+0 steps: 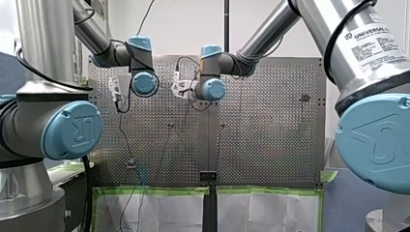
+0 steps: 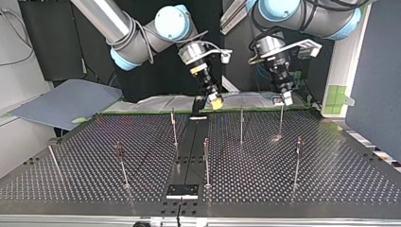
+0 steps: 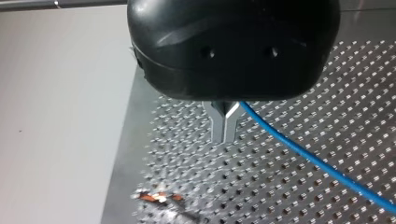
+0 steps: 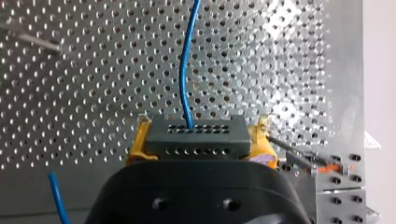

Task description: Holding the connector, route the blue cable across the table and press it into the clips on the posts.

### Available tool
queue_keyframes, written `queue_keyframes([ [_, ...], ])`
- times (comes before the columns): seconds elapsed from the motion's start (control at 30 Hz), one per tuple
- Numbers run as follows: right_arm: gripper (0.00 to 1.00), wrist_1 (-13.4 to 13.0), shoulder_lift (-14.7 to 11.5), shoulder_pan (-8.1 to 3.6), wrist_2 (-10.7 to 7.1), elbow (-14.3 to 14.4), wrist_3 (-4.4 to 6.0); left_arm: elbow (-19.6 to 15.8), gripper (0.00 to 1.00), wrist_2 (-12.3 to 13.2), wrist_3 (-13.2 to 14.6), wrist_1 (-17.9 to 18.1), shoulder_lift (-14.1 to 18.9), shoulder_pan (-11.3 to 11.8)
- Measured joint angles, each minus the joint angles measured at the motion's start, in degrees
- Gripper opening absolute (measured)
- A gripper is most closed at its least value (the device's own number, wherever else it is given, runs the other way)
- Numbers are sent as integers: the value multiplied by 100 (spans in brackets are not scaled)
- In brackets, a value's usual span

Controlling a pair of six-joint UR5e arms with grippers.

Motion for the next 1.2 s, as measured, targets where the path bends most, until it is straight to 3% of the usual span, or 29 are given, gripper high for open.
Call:
queue_keyframes([
  [0.23, 0, 280, 107, 37, -2, -331, 42, 60, 0, 303, 43, -370, 31, 337],
  [0.47, 0, 585, 129, 47, -24, -692, 44, 150, 0, 480, 17, -702, 11, 499],
  [0.93, 0, 891, 425, 78, -96, -1415, 49, 736, 0, 726, 16, -909, -111, 756],
  [1.2, 0, 1046, 691, 85, -182, -1804, 166, 935, 0, 854, 80, -939, -164, 937],
])
